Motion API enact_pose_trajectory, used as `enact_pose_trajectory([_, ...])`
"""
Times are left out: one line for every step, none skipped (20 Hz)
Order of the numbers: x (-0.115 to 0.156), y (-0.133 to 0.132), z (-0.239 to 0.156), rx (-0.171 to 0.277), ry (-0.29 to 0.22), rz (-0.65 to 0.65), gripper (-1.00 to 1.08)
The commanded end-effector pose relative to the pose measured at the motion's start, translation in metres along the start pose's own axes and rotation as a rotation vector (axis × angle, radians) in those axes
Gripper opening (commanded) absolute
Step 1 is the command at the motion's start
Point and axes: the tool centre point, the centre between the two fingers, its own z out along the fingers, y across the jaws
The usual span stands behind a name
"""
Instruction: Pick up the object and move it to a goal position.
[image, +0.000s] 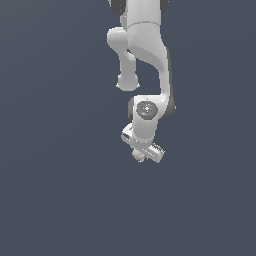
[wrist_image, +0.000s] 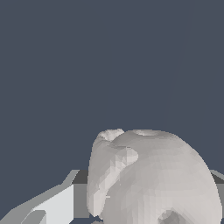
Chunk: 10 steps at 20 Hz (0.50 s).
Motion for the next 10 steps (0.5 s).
enact_pose_trajectory([-0.001, 0.001, -0.002, 0.0, 0.0, 0.0, -1.0])
enact_pose_trajectory([-0.001, 0.002, -0.004, 0.0, 0.0, 0.0, -1.0])
enact_pose_trajectory([-0.002, 0.003, -0.006, 0.0, 0.0, 0.0, -1.0])
enact_pose_trajectory([-0.003, 0.004, -0.008, 0.0, 0.0, 0.0, -1.0])
enact_pose_trajectory([-0.004, 0.006, -0.011, 0.0, 0.0, 0.0, -1.0])
enact_pose_trajectory([-0.005, 0.007, -0.014, 0.0, 0.0, 0.0, -1.0])
enact_pose_trajectory([-0.006, 0.009, -0.018, 0.001, 0.0, 0.0, -1.0])
enact_pose_trajectory([-0.008, 0.011, -0.022, 0.001, 0.0, 0.0, -1.0])
enact_pose_trajectory([-0.01, 0.013, -0.026, 0.001, 0.0, 0.0, -1.0])
enact_pose_trajectory([-0.011, 0.016, -0.031, 0.001, 0.0, 0.0, -1.0])
